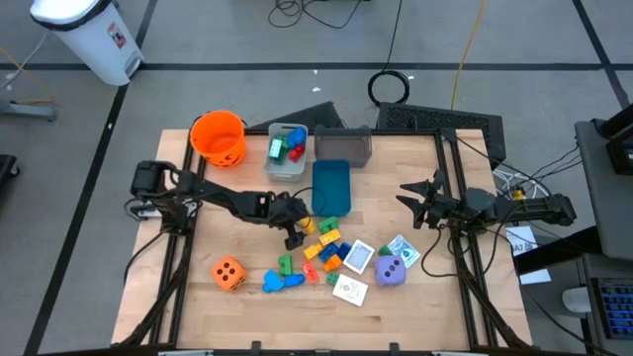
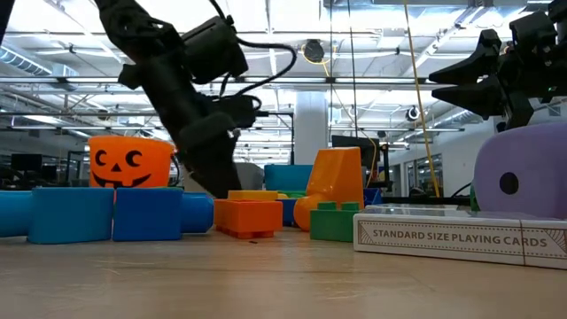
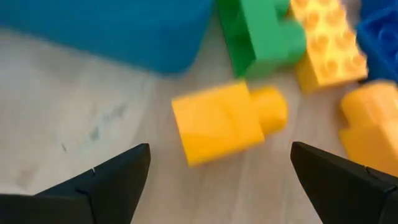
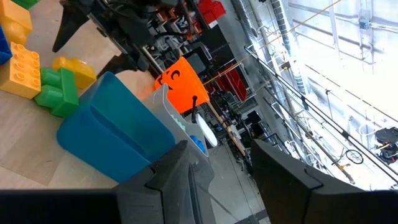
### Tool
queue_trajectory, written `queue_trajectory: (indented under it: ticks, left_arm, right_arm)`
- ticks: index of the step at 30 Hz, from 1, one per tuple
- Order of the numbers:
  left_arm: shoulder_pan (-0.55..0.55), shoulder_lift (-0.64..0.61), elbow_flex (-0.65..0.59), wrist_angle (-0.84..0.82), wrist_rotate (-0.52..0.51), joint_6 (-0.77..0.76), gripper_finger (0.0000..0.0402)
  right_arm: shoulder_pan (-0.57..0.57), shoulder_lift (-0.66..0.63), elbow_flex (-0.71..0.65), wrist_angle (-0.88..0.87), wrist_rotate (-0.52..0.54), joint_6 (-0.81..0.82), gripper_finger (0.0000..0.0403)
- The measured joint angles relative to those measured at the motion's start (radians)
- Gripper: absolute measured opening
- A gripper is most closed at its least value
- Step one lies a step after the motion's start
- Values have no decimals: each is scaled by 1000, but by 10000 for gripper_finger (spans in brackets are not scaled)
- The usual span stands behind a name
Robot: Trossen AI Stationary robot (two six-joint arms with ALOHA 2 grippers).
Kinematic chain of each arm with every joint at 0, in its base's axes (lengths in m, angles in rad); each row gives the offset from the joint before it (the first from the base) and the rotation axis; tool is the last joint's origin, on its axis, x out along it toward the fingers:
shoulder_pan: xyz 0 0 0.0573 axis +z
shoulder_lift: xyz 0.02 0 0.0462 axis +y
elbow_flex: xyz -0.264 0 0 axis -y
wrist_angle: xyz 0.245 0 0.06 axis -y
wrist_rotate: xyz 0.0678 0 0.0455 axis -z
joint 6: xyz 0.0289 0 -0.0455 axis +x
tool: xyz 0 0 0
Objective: Pick & Place Toys
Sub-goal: Put the yellow 1 stud gamepiece into the white bin
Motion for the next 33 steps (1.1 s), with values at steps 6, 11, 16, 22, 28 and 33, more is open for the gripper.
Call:
queue_trajectory:
  ticks: [6, 11, 16, 22, 28, 33]
  left_arm:
    - [0, -13, 0, -40, -14, 63, 397]
    - [0, -13, 0, 53, -14, 18, 397]
    - [0, -10, 0, 65, 59, 20, 397]
    - [3, -9, 0, 89, 163, 24, 397]
    - [-8, -9, 0, 29, 239, 26, 370]
    - [-23, -9, 0, -5, 259, 26, 319]
  right_arm:
    - [0, 0, 0, 0, 0, 0, 169]
    - [0, 0, 0, 0, 0, 0, 169]
    - [0, 0, 0, 0, 0, 0, 169]
    - [0, 0, 0, 0, 0, 0, 169]
    - [0, 0, 0, 0, 0, 0, 169]
    - [0, 0, 0, 0, 0, 0, 169]
